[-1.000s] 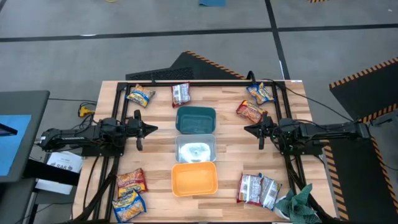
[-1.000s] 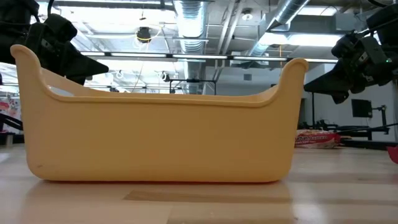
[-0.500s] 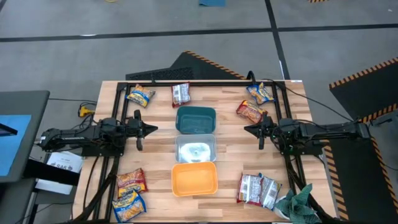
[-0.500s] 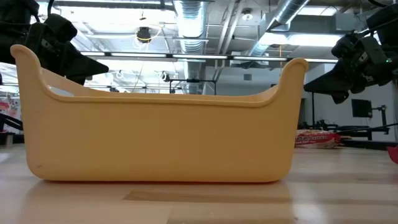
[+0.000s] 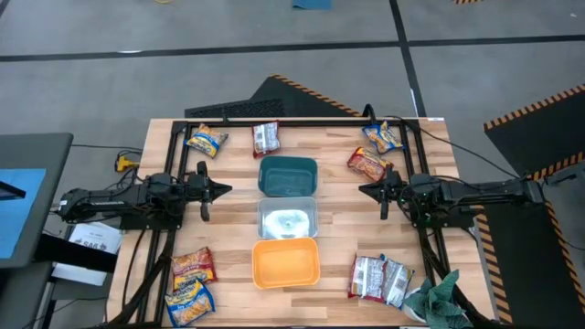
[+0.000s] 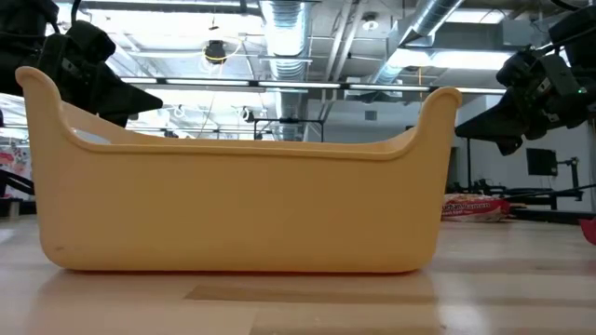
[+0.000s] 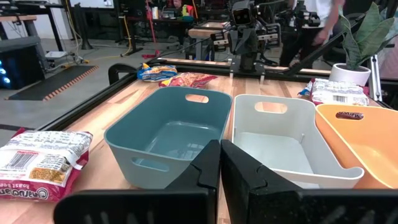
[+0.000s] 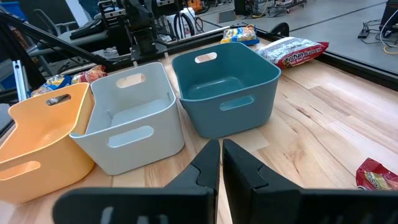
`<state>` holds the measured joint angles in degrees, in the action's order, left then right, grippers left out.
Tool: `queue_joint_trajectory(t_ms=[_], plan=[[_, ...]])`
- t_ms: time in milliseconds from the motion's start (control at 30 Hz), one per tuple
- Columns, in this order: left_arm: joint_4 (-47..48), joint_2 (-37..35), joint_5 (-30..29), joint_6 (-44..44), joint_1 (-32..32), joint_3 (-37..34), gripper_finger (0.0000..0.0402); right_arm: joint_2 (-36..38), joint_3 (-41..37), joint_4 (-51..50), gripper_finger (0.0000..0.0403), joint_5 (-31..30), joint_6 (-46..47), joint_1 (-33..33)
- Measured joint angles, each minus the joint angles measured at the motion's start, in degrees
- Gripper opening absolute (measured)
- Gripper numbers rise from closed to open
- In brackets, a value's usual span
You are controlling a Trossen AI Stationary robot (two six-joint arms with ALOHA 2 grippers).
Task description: Sort Maruchan noodles
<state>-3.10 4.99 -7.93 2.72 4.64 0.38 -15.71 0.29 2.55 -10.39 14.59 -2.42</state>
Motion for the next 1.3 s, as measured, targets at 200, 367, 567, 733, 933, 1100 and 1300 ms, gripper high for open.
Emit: queue_joint_trajectory(t_ms=[200,367,567,733,933,1100,1300], plan=[[0.0,0.0,0.0,0.0,0.0,0.0,0.0000,0.0,0.0,0.0,0.0043,0.0,0.0,0.0],[0.0,0.0,0.0,0.0,0.0,0.0,0.0000,0.0,0.0,0.0,0.0043,0.0,0.0,0.0],[0.0,0.0,0.0,0.0,0.0,0.0,0.0000,0.0,0.0,0.0,0.0043,0.0,0.0,0.0],[0.0,0.0,0.0,0.0,0.0,0.0,0.0000,0.0,0.0,0.0,0.0043,0.0,0.0,0.0],[0.0,0.0,0.0,0.0,0.0,0.0,0.0000,0.0,0.0,6.1,0.0043,-0.4,7.5,0.0],[0.0,0.0,0.0,0.0,0.0,0.0,0.0000,-1.8,0.2,24.8,0.0044,-3.8,7.6,-1.8],[0.0,0.0,0.0,0.0,0.0,0.0,0.0000,-9.7,7.4,22.7,0.0073,-5.7,4.9,-3.6]])
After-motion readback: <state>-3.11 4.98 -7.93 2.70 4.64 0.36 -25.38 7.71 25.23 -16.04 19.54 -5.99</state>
